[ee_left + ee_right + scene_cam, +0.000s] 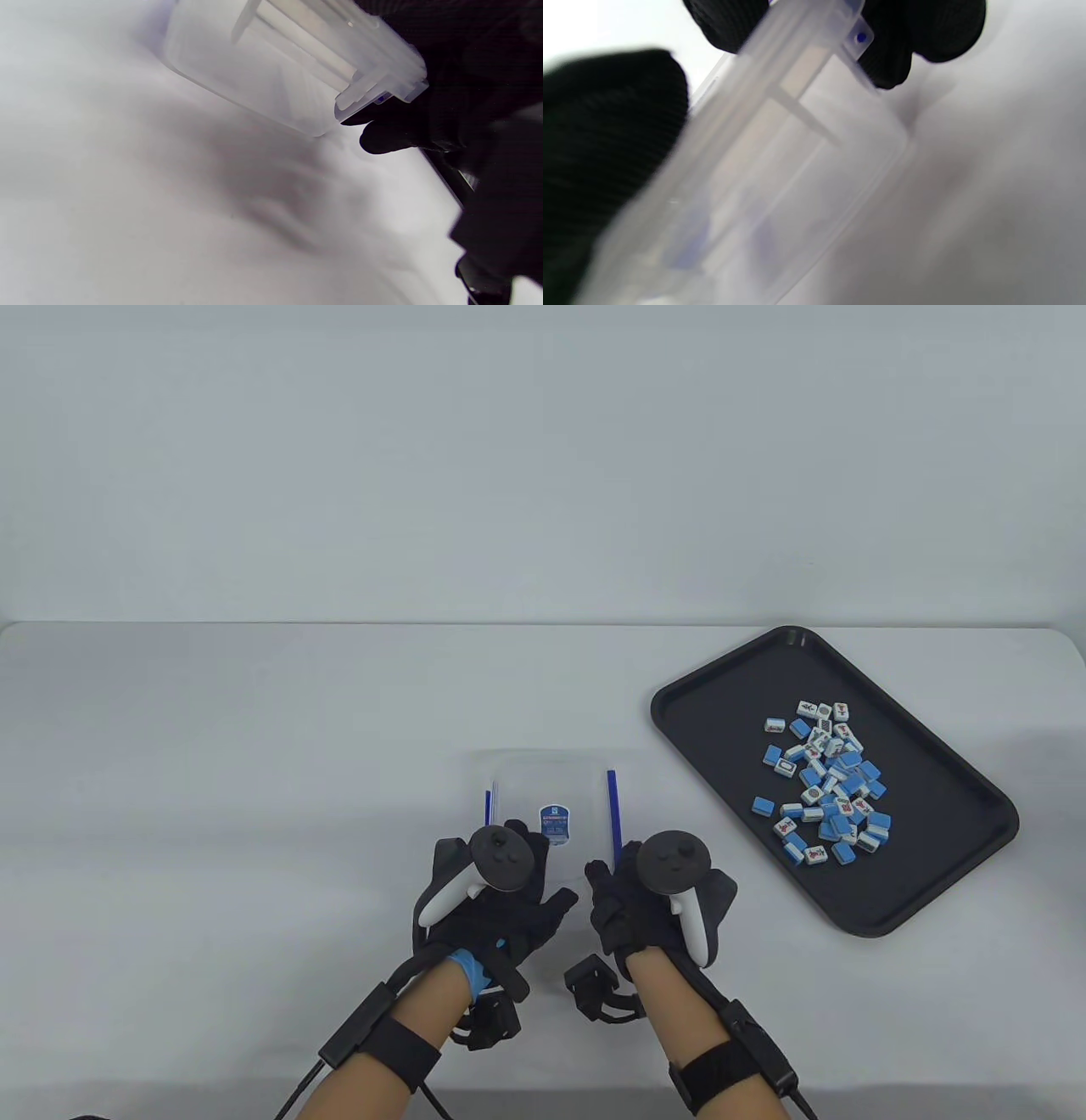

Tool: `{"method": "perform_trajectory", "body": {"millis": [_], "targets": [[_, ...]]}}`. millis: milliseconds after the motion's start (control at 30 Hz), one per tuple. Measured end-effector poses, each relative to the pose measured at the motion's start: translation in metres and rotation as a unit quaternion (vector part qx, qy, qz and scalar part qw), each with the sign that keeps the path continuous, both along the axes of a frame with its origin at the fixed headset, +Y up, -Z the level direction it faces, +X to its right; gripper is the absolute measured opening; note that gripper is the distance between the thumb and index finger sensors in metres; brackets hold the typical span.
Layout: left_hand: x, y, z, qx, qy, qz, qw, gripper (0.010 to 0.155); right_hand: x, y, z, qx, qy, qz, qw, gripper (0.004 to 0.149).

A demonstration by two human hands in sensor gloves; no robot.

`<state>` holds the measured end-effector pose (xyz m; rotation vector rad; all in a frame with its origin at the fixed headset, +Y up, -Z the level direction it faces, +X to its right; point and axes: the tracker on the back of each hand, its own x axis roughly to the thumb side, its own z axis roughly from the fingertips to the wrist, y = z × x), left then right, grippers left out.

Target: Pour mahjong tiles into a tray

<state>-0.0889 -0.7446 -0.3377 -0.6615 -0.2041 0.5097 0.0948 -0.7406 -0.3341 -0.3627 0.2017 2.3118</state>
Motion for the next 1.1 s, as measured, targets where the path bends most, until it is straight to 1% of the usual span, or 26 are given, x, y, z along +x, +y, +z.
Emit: {"method": "perform_trajectory", "body": {"millis": [67,100,167,200,267,300,367,433,500,533,600,667,733,800,833,900,933,967,1033,1100], "targets": [[-0.001,0.0,0.0,-0.001,0.001,0.007,1.0,0.074,0.001,0.0,-0.001,-0.01,0.001,-0.014,1.0,0.067],[-0.002,-0.001,0.0,-0.002,0.003,0.018,1.0,0.074,0.003,-0.001,-0.001,-0.015,0.005,-0.028,0.999,0.067],[-0.005,-0.001,-0.001,-0.011,0.006,0.044,0.999,0.073,0.004,-0.001,-0.002,-0.019,0.008,-0.029,0.999,0.068],[-0.008,-0.002,-0.002,-0.014,0.01,0.066,0.998,0.072,0.003,0.0,-0.001,-0.021,0.013,-0.024,0.999,0.068],[-0.015,-0.003,-0.002,-0.021,0.021,0.137,0.99,0.071,0.002,0.002,0.0,-0.021,0.021,-0.008,1.0,0.069],[-0.02,-0.005,-0.002,-0.021,0.027,0.185,0.982,0.07,0.0,0.004,0.001,-0.016,0.03,0.008,0.999,0.071],[-0.028,-0.007,-0.002,-0.02,0.051,0.24,0.969,0.07,-0.003,0.008,0.003,0.003,0.046,0.053,0.998,0.073],[-0.035,-0.007,-0.002,-0.014,0.085,0.243,0.966,0.07,-0.011,0.013,0.005,0.054,0.083,0.113,0.989,0.072],[-0.041,-0.007,-0.003,-0.013,0.117,0.226,0.967,0.071,-0.017,0.015,0.007,0.089,0.13,0.141,0.977,0.07],[-0.045,-0.008,-0.002,-0.017,0.132,0.221,0.966,0.071,-0.022,0.014,0.008,0.112,0.16,0.154,0.969,0.068],[-0.049,-0.011,-0.002,-0.025,0.156,0.223,0.962,0.073,-0.031,0.013,0.01,0.135,0.198,0.178,0.954,0.066],[-0.053,-0.014,-0.003,-0.034,0.167,0.23,0.958,0.073,-0.037,0.01,0.011,0.129,0.246,0.19,0.942,0.067],[-0.056,-0.016,-0.003,-0.043,0.18,0.234,0.954,0.073,-0.041,0.005,0.01,0.115,0.274,0.181,0.938,0.066],[-0.058,-0.019,-0.004,-0.059,0.194,0.245,0.948,0.074,-0.043,0.001,0.011,0.1,0.28,0.192,0.935,0.066],[-0.059,-0.022,-0.004,-0.082,0.208,0.255,0.941,0.073,-0.044,0.0,0.011,0.101,0.284,0.203,0.932,0.066],[-0.061,-0.026,-0.004,-0.118,0.236,0.277,0.924,0.073,-0.044,0.0,0.01,0.095,0.287,0.197,0.933,0.066],[-0.062,-0.027,-0.005,-0.127,0.247,0.275,0.92,0.073,-0.044,0.0,0.01,0.09,0.29,0.19,0.934,0.066],[-0.064,-0.029,-0.006,-0.141,0.25,0.264,0.921,0.074,-0.043,-0.001,0.009,0.088,0.291,0.187,0.934,0.066],[-0.068,-0.032,-0.008,-0.167,0.229,0.264,0.922,0.077,-0.041,-0.001,0.008,0.089,0.293,0.186,0.934,0.066],[-0.071,-0.035,-0.01,-0.202,0.233,0.27,0.912,0.081,-0.038,-0.002,0.007,0.087,0.297,0.18,0.934,0.066]]}}
